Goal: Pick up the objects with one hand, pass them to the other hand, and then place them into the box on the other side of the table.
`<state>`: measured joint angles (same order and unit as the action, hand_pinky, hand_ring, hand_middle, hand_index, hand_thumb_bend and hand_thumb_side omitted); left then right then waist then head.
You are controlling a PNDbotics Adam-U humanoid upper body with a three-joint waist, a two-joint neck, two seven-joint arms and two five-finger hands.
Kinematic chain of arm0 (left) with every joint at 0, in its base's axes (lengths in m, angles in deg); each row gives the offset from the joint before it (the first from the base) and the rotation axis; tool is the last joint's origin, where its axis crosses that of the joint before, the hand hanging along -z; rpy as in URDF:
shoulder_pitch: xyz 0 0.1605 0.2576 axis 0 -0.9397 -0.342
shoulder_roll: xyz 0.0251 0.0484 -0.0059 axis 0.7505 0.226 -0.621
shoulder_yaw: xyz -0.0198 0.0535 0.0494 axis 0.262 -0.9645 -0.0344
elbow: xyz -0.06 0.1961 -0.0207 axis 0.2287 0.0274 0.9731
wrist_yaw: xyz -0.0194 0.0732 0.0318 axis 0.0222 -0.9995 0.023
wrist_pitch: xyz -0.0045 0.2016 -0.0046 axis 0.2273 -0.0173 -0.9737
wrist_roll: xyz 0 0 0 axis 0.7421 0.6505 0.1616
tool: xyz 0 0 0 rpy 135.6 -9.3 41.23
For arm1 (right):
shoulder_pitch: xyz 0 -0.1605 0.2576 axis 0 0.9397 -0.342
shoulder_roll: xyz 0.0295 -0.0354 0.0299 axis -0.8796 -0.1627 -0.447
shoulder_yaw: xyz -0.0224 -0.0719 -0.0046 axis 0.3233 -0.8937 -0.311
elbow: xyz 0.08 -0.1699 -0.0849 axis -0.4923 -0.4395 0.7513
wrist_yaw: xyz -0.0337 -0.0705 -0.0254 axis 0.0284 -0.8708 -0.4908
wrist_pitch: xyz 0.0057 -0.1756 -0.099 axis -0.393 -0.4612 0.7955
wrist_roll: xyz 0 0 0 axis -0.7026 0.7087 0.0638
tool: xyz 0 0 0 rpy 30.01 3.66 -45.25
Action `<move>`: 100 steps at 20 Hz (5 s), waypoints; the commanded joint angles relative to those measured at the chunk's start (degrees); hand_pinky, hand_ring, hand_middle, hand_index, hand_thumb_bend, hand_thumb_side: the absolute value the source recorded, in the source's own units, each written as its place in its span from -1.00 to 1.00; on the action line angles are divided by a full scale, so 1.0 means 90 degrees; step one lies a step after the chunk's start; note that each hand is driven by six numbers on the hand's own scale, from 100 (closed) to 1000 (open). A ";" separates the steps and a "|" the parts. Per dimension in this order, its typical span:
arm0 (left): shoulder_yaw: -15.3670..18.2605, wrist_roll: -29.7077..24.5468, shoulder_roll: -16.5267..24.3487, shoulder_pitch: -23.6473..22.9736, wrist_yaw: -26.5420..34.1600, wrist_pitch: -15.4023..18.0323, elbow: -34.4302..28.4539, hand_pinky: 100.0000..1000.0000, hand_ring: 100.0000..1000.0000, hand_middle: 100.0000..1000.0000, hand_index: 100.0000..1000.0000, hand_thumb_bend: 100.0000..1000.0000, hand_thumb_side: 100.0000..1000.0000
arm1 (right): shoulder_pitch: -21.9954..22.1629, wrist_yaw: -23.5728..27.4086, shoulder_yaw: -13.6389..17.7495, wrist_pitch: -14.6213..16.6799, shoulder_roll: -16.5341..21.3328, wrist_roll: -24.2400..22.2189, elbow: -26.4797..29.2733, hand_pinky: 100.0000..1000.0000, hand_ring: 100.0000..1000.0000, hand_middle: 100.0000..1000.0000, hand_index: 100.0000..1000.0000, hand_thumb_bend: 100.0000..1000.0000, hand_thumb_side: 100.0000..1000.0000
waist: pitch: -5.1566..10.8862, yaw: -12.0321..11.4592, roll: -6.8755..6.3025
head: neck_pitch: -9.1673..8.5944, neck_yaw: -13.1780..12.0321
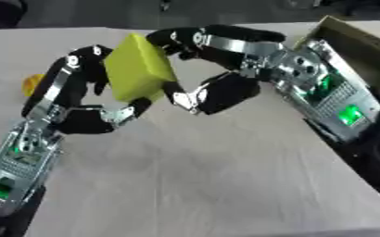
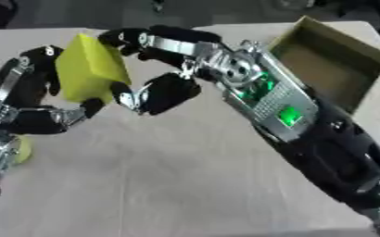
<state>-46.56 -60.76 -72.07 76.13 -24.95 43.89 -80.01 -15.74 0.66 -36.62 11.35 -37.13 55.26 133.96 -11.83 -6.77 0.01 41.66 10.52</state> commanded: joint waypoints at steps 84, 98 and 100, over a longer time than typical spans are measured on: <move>0.0044 0.0574 0.0025 0.0092 -0.0260 0.0165 -0.0158 -0.18 -0.18 -0.64 -0.49 -0.04 -1.00 | -0.0220 -0.0412 -0.0147 -0.0465 -0.0013 0.0129 0.0064 1.00 0.79 -0.21 0.25 -1.00 -0.77 | 0.0011 -0.0036 -0.0018 | 0.0015 0.0242; 0.0085 0.0758 0.0040 0.0043 -0.0464 0.0204 -0.0125 -0.05 -0.02 -0.36 -0.16 0.32 -1.00 | -0.0201 -0.0386 -0.0130 -0.0505 0.0007 0.0231 0.0064 1.00 0.76 -0.24 0.19 -1.00 -0.77 | 0.0004 -0.0036 -0.0007 | 0.0019 0.0252; 0.0091 0.0769 0.0045 0.0040 -0.0484 0.0211 -0.0120 -0.03 0.01 -0.33 -0.12 0.36 -1.00 | -0.0200 -0.0381 -0.0131 -0.0508 0.0013 0.0242 0.0064 1.00 0.76 -0.24 0.19 -1.00 -0.77 | 0.0004 -0.0033 -0.0008 | 0.0020 0.0249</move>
<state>-46.74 -54.31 -72.09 76.00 -29.08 45.66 -80.01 -16.95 -2.95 -38.13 6.93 -37.75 57.12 133.99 -12.51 -7.08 0.01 41.70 12.71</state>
